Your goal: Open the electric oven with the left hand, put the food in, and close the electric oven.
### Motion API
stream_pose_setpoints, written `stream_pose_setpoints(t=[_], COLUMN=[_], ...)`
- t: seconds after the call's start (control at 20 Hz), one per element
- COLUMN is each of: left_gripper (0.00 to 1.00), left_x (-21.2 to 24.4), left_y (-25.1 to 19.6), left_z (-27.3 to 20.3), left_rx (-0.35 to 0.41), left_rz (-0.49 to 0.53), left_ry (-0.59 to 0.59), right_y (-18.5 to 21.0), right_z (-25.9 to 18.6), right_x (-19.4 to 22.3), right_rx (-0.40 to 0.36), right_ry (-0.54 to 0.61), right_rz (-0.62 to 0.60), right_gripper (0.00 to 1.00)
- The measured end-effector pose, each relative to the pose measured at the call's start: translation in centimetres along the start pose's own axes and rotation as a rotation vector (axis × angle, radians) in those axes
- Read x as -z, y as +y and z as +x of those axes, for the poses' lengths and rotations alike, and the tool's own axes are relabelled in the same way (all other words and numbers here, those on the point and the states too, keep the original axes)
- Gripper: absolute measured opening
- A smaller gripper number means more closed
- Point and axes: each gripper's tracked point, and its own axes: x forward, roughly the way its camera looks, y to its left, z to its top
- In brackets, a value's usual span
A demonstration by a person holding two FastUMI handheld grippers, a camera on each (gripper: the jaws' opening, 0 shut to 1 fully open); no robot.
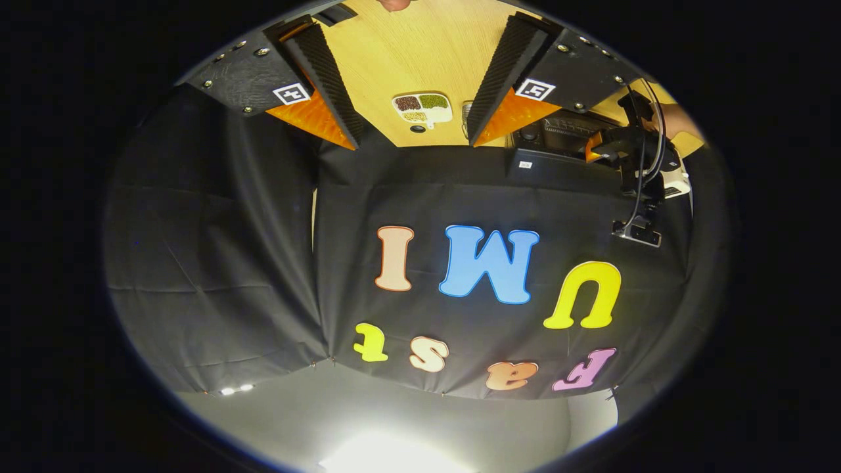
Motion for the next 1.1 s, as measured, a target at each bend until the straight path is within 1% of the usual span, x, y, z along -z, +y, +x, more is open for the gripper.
stream_pose_setpoints(t=[0.05, 0.2, 0.25, 0.3, 0.55, 0.6, 0.65, 0.8, 0.85, 0.95, 1.05, 1.1], left_gripper=[0.98, 0.98, 0.98, 1.0, 1.0, 0.98, 1.0, 0.98, 0.94, 1.0, 1.0, 0.98], left_x=[0.1, 0.3, 0.6, 0.7, 2.3, 2.6, 3.0, 4.0, 4.3, 5.0, 5.6, 5.8], left_y=[0.0, -0.1, -0.2, -0.2, -0.6, -0.7, -0.8, -0.9, -1.0, -1.1, -1.1, -1.2], left_z=[-0.2, -1.1, -1.6, -2.0, -4.5, -5.0, -5.4, -6.5, -6.8, -7.3, -7.8, -8.0], left_rx=[-0.001, -0.002, -0.003, -0.004, -0.005, -0.006, -0.008, -0.012, -0.013, -0.016, -0.019, -0.02], left_rz=[0.0, -0.005, -0.003, -0.001, 0.003, 0.004, 0.003, -0.002, -0.004, -0.007, -0.01, -0.011], left_ry=[0.003, 0.002, 0.004, 0.007, 0.031, 0.037, 0.045, 0.071, 0.074, 0.088, 0.099, 0.104], right_y=[0.0, 0.0, 0.0, 0.0, 0.0, 0.1, 0.2, 0.2, 0.1, 0.0, 0.0, 0.0], right_z=[0.1, -0.1, -0.2, -0.2, -0.3, -0.3, -0.3, -0.3, -0.3, -0.4, -0.4, -0.5], right_x=[0.0, -0.1, 0.0, 0.1, 0.1, 0.1, 0.1, 0.1, 0.2, 0.5, 0.7, 0.6], right_rx=[-0.004, -0.016, -0.021, -0.026, -0.058, -0.066, -0.073, -0.091, -0.096, -0.104, -0.112, -0.116], right_ry=[-0.003, -0.006, -0.004, -0.004, -0.008, -0.009, -0.009, -0.011, -0.008, -0.003, 0.003, 0.004], right_rz=[0.0, 0.002, 0.005, 0.007, 0.01, 0.01, 0.011, 0.013, 0.013, 0.014, 0.013, 0.012], right_gripper=[0.98, 0.98, 0.97, 0.98, 0.97, 0.97, 0.97, 0.98, 0.98, 0.97, 0.97, 0.97])
